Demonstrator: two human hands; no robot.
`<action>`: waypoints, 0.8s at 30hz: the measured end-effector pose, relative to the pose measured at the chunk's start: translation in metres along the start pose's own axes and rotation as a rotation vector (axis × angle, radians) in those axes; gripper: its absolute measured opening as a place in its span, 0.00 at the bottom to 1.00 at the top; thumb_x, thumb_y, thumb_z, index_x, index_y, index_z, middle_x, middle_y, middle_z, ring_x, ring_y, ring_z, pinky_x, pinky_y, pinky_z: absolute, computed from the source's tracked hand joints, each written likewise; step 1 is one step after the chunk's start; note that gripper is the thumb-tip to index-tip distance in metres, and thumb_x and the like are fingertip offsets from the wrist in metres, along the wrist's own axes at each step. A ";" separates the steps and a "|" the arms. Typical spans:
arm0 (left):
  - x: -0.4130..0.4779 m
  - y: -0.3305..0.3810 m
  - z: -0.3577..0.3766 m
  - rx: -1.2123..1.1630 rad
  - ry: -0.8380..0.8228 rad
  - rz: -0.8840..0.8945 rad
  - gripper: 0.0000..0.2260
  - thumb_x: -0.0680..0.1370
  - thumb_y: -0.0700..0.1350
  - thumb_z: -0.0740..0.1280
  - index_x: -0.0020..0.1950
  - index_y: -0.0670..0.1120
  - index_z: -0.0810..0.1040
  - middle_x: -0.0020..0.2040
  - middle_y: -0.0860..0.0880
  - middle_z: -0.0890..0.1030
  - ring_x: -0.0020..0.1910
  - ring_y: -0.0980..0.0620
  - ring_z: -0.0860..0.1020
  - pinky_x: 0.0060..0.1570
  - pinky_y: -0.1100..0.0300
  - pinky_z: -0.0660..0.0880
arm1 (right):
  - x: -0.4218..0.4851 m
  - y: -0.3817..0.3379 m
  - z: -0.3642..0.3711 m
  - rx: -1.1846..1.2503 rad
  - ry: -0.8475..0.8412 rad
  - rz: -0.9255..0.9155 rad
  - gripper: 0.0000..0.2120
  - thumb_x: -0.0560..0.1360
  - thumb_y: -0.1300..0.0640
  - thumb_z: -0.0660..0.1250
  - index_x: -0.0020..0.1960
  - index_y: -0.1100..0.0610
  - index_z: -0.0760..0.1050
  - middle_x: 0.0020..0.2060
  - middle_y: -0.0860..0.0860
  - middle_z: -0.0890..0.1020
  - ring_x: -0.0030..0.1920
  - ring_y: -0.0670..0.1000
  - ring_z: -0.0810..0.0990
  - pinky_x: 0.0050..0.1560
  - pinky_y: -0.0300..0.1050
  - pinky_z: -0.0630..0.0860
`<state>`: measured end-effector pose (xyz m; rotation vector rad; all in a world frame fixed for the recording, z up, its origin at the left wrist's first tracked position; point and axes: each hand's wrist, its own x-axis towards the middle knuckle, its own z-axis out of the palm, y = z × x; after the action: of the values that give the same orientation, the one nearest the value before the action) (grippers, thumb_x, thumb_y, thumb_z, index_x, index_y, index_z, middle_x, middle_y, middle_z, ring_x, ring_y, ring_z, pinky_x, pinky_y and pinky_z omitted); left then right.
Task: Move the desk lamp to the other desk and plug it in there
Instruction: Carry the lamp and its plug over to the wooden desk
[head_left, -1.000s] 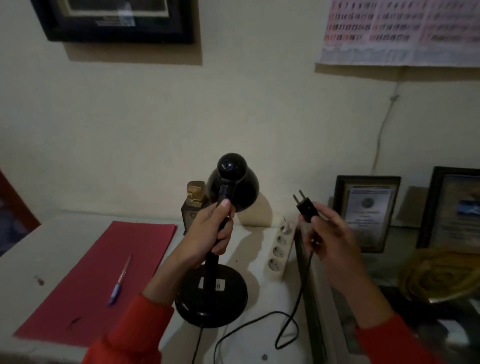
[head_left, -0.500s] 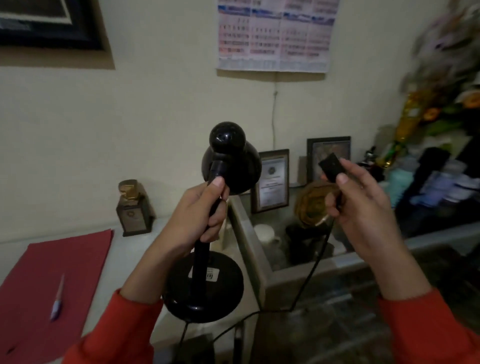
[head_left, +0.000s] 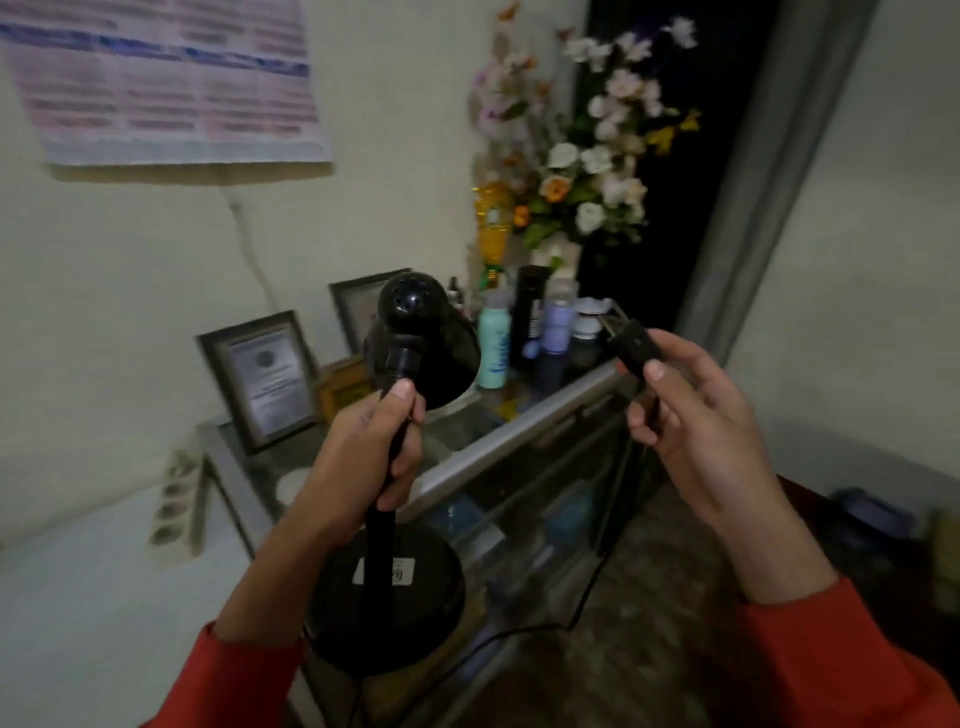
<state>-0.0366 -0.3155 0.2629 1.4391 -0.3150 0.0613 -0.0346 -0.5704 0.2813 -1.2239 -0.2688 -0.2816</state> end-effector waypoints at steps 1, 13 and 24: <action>0.005 -0.004 0.020 -0.004 -0.026 0.003 0.15 0.76 0.57 0.56 0.39 0.46 0.70 0.20 0.51 0.64 0.13 0.55 0.58 0.16 0.71 0.59 | -0.005 -0.010 -0.020 -0.011 0.032 -0.004 0.11 0.73 0.60 0.63 0.54 0.51 0.75 0.41 0.52 0.84 0.25 0.47 0.75 0.24 0.35 0.68; 0.026 -0.045 0.265 -0.223 -0.433 -0.053 0.15 0.76 0.56 0.55 0.38 0.47 0.72 0.19 0.52 0.66 0.11 0.57 0.60 0.16 0.71 0.60 | -0.098 -0.116 -0.230 -0.245 0.404 -0.096 0.11 0.77 0.62 0.60 0.57 0.52 0.74 0.41 0.48 0.86 0.24 0.45 0.75 0.24 0.33 0.69; 0.009 -0.053 0.436 -0.346 -0.813 -0.121 0.15 0.75 0.59 0.58 0.37 0.50 0.74 0.20 0.52 0.66 0.12 0.58 0.60 0.17 0.71 0.60 | -0.210 -0.204 -0.325 -0.396 0.823 -0.234 0.10 0.77 0.61 0.62 0.55 0.50 0.75 0.40 0.49 0.86 0.24 0.45 0.74 0.25 0.33 0.68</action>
<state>-0.0923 -0.7508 0.2566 1.0761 -0.8542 -0.6628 -0.2866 -0.9278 0.2845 -1.3580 0.3797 -1.0435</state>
